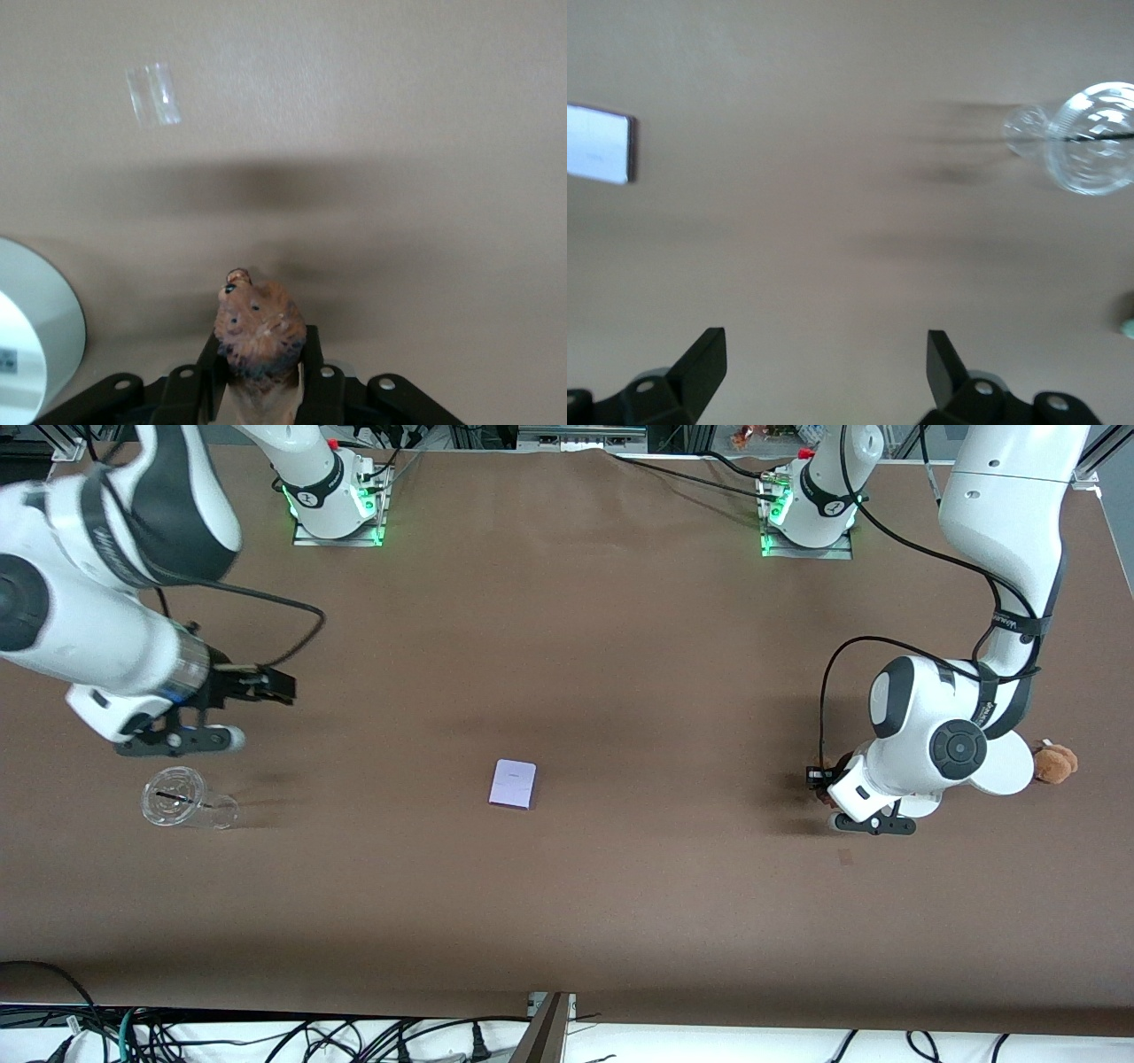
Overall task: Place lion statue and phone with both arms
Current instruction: 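Lower the lion beside the lamp while the right gripper reaches the phone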
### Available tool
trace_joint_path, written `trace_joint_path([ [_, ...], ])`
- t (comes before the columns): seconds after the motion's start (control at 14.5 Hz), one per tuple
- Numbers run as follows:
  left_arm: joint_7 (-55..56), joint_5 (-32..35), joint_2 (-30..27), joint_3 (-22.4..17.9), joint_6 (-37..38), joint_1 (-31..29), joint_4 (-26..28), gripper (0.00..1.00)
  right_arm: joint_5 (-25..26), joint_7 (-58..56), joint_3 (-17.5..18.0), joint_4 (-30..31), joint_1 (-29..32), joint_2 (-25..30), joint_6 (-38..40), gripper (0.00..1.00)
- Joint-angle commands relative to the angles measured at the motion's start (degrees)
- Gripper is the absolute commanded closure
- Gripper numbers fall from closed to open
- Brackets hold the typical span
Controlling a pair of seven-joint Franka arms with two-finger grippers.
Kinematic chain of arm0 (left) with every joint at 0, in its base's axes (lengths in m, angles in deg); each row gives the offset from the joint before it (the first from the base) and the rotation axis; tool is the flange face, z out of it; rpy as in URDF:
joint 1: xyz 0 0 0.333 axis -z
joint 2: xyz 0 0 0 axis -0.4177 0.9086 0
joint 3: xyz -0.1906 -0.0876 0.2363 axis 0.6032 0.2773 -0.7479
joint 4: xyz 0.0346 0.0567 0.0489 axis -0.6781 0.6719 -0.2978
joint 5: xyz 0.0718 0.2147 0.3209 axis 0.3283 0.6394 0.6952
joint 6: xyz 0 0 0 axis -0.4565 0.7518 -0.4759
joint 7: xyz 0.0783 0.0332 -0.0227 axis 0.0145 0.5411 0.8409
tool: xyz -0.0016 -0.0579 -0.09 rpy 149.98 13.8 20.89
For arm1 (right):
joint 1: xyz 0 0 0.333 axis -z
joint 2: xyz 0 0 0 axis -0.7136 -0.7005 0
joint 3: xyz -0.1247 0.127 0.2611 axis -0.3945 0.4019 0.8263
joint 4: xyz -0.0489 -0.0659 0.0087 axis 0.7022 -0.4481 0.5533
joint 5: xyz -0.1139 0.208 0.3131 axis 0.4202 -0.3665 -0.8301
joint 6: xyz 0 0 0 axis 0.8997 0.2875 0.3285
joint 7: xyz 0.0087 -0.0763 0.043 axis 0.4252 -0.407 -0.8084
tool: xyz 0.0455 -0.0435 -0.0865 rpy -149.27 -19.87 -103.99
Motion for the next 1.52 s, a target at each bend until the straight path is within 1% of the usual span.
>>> trace_joint_path([
  [0.0, -0.06, 0.25, 0.86, 0.46, -3.09, -0.91, 0.43, 1.0, -0.69, 5.99, -0.24, -1.05, -2.59, -3.64, -3.82, 0.0],
  [0.35, 2.23, -0.28, 2.09, 0.46, -4.76, -0.2, -0.63, 1.0, -0.69, 14.34, -0.24, -1.05, -7.34, -9.79, -11.91, 0.0],
  [0.41, 2.15, -0.19, 2.53, 0.46, -4.85, -0.29, -0.8, 0.84, -0.6, 16.27, -0.33, -1.05, -8.48, -10.94, -13.75, 0.0],
  [0.48, 2.15, 0.07, 2.8, 0.46, -4.85, -0.2, -1.06, 0.72, -0.6, 18.81, -0.33, -1.05, -9.53, -12.17, -15.68, 0.0],
  [0.62, 2.15, 0.25, 3.33, 0.46, -4.76, -0.2, -1.68, 0.54, -0.6, 22.17, -0.33, -1.05, -11.12, -14.63, -19.11, 0.0],
  [0.69, 2.15, 0.25, 3.33, 0.46, -4.76, -0.37, -1.68, 0.42, -0.6, 23.4, -0.33, -1.05, -11.91, -15.77, -20.78, 0.0],
  [0.76, 2.15, 0.16, 3.33, 0.46, -4.76, -0.38, -1.68, 0.06, -0.51, 24.89, -0.33, -1.05, -12.44, -16.74, -22.02, 0.0],
  [0.83, 2.15, 0.07, 3.24, 0.46, -4.67, -0.46, -1.77, 0.0, -0.51, 27.08, -0.33, -1.05, -12.62, -17.19, -23.34, 0.0],
  [1.04, 2.15, -0.19, 2.72, 0.46, -4.15, -0.73, -1.77, 0.0, -0.43, 28.95, -0.33, -1.05, -14.02, -19.73, -26.94, 0.0],
  [1.11, 2.06, -0.19, 1.76, 0.54, -3.79, -0.99, -1.68, 0.0, -0.34, 29.38, -0.33, -1.05, -14.29, -20.78, -28.35, 0.0],
  [1.38, 2.32, -0.37, -5.44, 0.89, 2.97, -0.64, -1.24, 0.0, 0.1, 33.86, -0.42, -1.05, -16.4, -24.92, -34.76, 0.0],
  [1.45, 2.58, -0.37, -7.98, 1.07, 4.72, -0.64, -1.24, 0.0, 0.01, 34.74, -0.42, -1.05, -16.57, -25.62, -35.73, 0.0],
])
